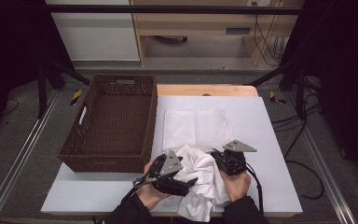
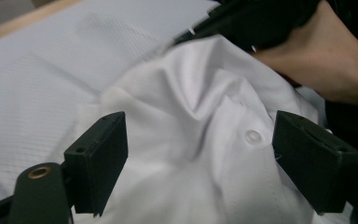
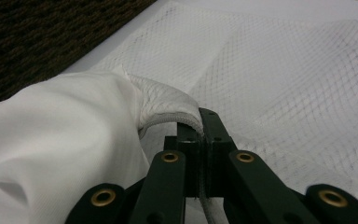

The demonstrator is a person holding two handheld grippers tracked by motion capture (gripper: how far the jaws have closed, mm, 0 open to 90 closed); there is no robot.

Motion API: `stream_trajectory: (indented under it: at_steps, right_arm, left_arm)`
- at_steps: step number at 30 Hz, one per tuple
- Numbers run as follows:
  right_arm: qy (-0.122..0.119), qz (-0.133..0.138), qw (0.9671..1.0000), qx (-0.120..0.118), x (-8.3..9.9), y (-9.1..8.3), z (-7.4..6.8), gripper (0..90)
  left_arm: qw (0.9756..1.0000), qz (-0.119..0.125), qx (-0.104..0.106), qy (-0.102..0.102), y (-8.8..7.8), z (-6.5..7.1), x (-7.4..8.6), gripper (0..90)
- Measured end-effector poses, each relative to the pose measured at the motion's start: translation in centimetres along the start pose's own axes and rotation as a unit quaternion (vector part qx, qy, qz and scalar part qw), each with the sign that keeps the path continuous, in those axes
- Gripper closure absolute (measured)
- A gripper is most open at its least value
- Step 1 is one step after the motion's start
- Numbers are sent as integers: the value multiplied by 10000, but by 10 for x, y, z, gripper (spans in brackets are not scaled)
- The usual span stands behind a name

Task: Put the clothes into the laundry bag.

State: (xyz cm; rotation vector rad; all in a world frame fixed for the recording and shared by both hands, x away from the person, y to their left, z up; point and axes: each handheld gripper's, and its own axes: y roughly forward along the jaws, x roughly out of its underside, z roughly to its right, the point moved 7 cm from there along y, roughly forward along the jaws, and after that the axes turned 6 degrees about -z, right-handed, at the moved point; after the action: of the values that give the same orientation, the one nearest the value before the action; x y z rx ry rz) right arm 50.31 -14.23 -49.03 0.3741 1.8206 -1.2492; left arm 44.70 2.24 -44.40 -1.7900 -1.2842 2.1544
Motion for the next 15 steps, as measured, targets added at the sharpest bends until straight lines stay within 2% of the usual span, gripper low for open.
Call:
stream_trajectory:
  at_steps: [2,3,5,7,9,11,12,14,15]
  right_arm:
    - [-4,6,10000,-29,-1,0,-2,877]
    - [-23,4,10000,-23,-1,-1,-2,876]
    - [-48,13,10000,-36,-1,0,-3,876]
    - [-42,16,10000,-58,-1,-1,-4,877]
    - [-45,20,10000,-70,-1,-1,-5,877]
    - [-52,18,10000,-79,-2,-1,-6,877]
    - [-52,19,10000,-80,-2,-1,-6,877]
    - [-72,3,9999,-85,-2,-1,-7,877]
    - [-75,8,9999,-79,-2,-1,-7,877]
  left_arm:
    - [9998,-81,-37,-154,8,-11,5,179]
    - [9993,-187,49,-317,16,-16,10,188]
    - [9962,-439,387,-643,30,-21,20,198]
    - [9935,-598,498,-827,42,-26,29,219]
    - [9914,-645,616,-958,48,-28,35,286]
    - [9895,-670,732,-1053,52,-29,39,359]
    - [9893,-684,751,-1046,53,-29,40,411]
    - [9906,-740,677,-931,53,-27,42,567]
    - [9915,-834,528,-850,53,-27,43,650]
